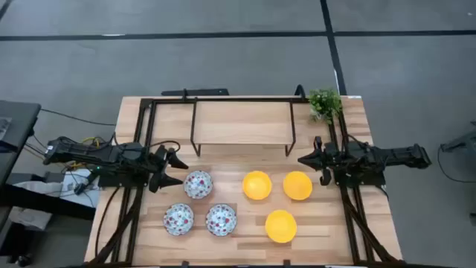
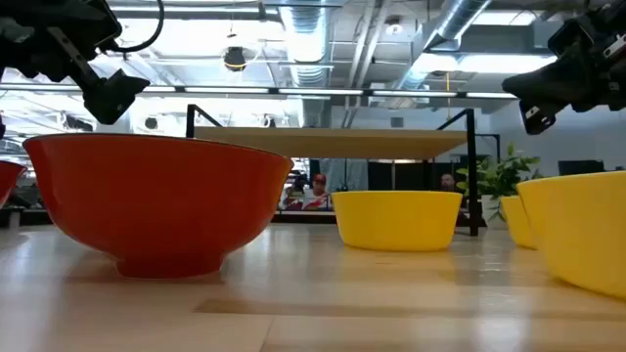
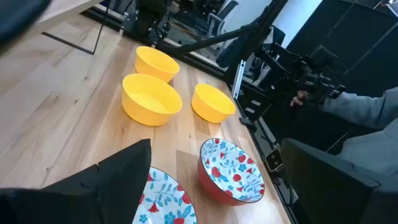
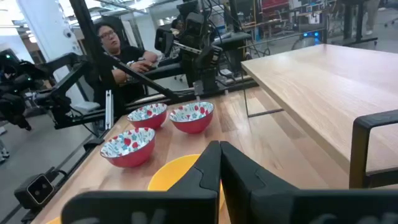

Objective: Pick & Place Mini bowls

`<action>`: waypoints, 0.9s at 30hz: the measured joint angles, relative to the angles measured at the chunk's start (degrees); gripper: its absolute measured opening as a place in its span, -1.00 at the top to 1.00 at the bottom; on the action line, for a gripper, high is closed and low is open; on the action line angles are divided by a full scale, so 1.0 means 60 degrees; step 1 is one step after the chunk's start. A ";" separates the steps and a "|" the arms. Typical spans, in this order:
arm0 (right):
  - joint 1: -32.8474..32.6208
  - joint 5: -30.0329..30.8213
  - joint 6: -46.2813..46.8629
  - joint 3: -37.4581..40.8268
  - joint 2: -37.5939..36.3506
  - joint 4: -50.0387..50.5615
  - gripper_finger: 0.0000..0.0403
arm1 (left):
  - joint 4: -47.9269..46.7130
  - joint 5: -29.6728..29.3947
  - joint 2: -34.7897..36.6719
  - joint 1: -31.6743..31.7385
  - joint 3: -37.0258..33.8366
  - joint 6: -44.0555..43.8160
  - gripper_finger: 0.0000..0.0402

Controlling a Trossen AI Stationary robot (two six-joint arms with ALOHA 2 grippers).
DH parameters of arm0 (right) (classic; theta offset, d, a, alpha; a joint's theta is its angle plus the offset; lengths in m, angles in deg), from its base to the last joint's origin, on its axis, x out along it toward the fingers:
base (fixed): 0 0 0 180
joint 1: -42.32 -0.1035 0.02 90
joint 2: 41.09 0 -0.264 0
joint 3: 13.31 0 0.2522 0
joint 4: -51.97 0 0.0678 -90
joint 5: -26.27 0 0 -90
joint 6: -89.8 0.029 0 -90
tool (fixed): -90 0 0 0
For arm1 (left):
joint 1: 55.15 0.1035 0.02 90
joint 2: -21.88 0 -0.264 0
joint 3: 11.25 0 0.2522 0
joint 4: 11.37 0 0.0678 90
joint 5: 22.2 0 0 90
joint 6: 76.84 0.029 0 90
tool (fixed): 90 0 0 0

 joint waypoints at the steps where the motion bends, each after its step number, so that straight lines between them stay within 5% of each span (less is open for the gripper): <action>1: 0.0000 0.0000 0.0000 0.0000 -0.0002 0.0000 1.00 | 0.0000 0.0000 0.0000 0.0000 0.0000 0.0002 -0.77; 18: 0.0004 -0.0004 0.0000 -0.0004 0.0000 -0.0007 1.00 | -0.0386 0.0148 -0.0003 0.0003 0.0043 -0.0482 -0.77; 27: 0.0002 0.0007 0.0000 -0.0007 0.0000 -0.0007 1.00 | -0.1699 0.0613 -0.1458 0.0000 0.1693 -0.1215 -0.77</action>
